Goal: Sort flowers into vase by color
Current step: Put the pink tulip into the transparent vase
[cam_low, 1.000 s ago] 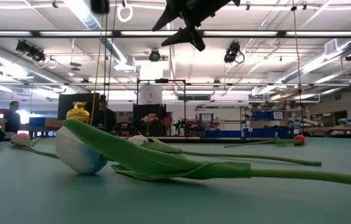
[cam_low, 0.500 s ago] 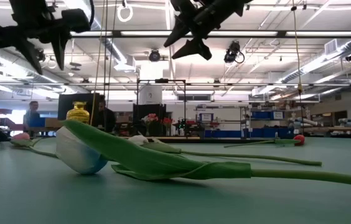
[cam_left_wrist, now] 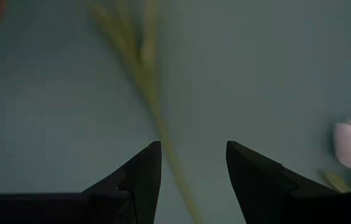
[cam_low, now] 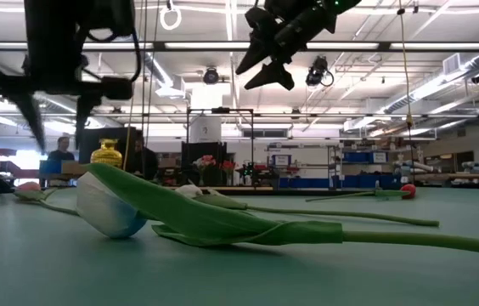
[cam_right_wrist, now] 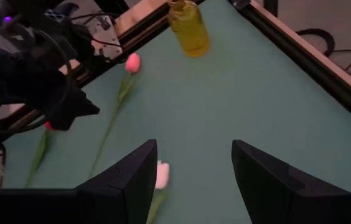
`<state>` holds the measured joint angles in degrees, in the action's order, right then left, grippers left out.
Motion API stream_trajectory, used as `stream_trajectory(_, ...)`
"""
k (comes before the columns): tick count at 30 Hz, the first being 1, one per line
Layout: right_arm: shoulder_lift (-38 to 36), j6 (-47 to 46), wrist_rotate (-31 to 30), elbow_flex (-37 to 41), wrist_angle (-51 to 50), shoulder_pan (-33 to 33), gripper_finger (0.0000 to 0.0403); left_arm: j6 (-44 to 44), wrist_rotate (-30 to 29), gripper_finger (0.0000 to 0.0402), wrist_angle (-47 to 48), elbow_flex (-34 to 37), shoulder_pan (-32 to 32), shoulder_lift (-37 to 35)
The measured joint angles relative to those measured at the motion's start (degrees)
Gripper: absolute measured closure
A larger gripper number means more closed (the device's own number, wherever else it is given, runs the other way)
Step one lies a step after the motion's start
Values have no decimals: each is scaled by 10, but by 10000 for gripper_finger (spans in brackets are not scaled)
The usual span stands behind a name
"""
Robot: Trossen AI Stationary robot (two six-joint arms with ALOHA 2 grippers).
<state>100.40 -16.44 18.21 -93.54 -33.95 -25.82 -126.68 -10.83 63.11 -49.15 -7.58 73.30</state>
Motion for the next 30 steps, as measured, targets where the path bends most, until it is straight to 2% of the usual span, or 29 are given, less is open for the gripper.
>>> stream_trajectory(5, 0, 20, 20, 0, -15, -21, 189, -46, 27, 217, -44, 60, 0, 5)
stream_trajectory(12, 0, 40, 30, 0, -38, -39, 189, -49, 44, 217, -205, 164, 28, 6)
stream_trajectory(20, 0, 60, 29, 0, -70, -43, 189, -34, 56, 224, -212, 175, 51, 4)
stream_trajectory(24, 0, 58, 29, 0, -70, -43, 190, -28, 59, 259, -200, 175, 52, 5)
stream_trajectory(30, 0, 58, 27, 0, -70, -43, 198, -27, 58, 350, -178, 176, 51, 5)
